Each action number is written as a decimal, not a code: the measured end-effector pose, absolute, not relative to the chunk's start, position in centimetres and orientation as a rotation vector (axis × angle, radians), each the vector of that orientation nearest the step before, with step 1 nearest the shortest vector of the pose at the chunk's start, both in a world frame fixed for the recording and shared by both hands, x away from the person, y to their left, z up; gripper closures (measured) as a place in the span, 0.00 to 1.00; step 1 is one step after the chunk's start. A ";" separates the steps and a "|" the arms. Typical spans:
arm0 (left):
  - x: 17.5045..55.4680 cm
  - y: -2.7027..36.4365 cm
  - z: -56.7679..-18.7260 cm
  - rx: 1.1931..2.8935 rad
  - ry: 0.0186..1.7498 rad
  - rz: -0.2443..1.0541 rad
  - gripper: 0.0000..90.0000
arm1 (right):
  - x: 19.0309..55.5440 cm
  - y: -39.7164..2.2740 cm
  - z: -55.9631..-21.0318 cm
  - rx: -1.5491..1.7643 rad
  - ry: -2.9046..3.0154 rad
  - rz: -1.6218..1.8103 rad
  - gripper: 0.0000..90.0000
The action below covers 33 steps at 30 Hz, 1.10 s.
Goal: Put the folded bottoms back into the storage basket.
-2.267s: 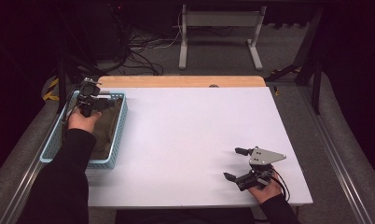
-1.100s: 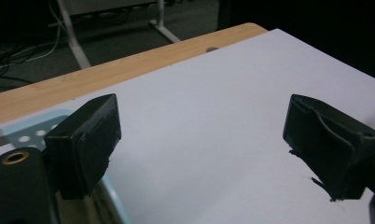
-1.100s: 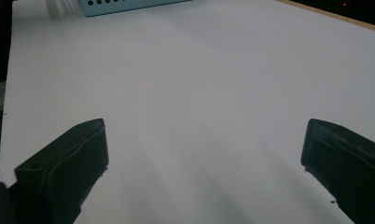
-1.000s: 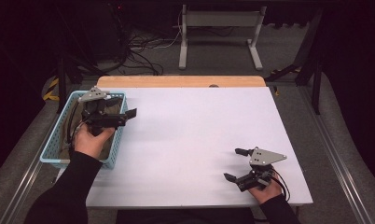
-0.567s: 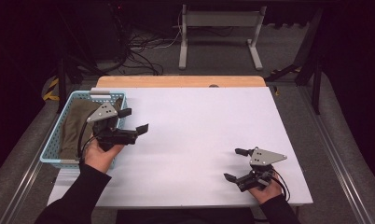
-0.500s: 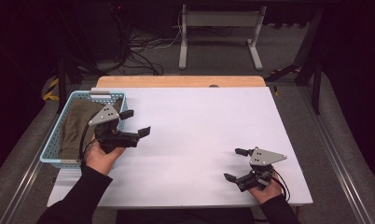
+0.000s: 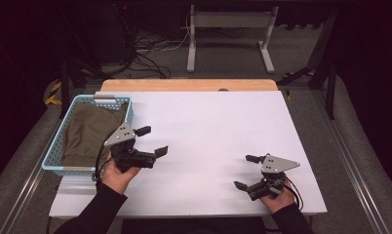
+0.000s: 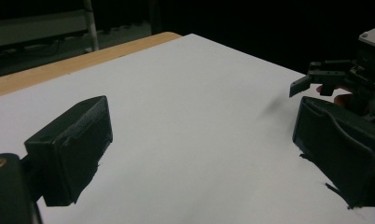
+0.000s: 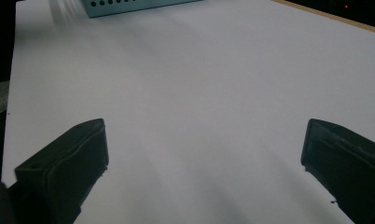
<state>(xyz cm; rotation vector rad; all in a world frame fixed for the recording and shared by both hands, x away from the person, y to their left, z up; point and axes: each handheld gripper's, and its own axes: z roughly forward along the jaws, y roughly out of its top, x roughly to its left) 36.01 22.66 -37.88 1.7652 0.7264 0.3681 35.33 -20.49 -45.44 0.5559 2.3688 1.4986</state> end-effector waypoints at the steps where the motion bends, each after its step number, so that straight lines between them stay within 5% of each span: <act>1: 36.0 22.6 -38.0 1.770 0.724 0.363 0.06 | 35.3 -20.5 -45.4 0.556 2.369 1.498 0.02; 33: 35.5 21.6 -44.0 1.834 0.669 0.293 0.03 | 35.3 -20.5 -45.4 0.550 2.375 1.500 0.02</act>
